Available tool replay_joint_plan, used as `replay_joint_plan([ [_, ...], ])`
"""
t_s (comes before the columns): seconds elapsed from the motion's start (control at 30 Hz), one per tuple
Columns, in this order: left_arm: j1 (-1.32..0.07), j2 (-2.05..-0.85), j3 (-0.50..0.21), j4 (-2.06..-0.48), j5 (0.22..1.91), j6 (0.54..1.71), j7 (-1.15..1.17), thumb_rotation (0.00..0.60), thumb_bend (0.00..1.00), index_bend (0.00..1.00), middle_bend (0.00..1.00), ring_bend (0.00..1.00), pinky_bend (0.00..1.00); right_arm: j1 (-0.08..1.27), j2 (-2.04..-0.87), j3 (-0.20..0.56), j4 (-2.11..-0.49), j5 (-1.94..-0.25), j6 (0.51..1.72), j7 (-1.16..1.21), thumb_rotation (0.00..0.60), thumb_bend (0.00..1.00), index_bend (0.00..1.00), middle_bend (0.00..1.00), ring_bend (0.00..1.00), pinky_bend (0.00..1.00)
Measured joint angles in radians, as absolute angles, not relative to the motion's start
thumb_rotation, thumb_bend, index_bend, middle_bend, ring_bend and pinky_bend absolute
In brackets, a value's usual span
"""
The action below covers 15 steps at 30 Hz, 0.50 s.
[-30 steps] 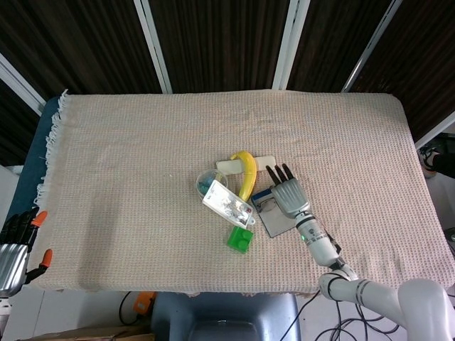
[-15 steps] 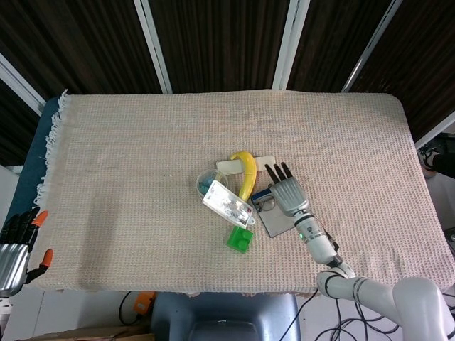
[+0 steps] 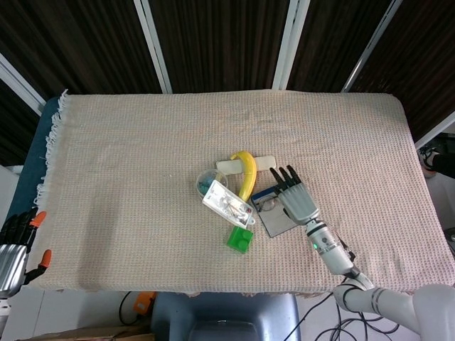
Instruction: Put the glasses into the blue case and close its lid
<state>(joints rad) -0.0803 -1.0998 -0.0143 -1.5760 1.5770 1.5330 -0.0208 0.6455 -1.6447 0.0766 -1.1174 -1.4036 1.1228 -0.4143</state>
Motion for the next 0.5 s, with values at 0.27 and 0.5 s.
replay_joint_plan([
  [0.27, -0.080, -1.102, -0.015, -1.578, 1.577, 1.533, -0.014, 0.600, 0.42, 0.00, 0.00, 0.00, 0.00, 0.563, -1.566, -0.033, -1.145, -1.518, 1.192, -0.316, 0.600, 0.33, 0.52, 0.11, 0.00, 0.00],
  [0.5, -0.081, -1.102, -0.013, -1.578, 1.582, 1.533, -0.013, 0.600, 0.42, 0.00, 0.00, 0.00, 0.00, 0.551, -1.578, -0.059, -1.085, -1.550, 1.164, -0.324, 0.600, 0.33, 0.54, 0.11, 0.00, 0.00],
])
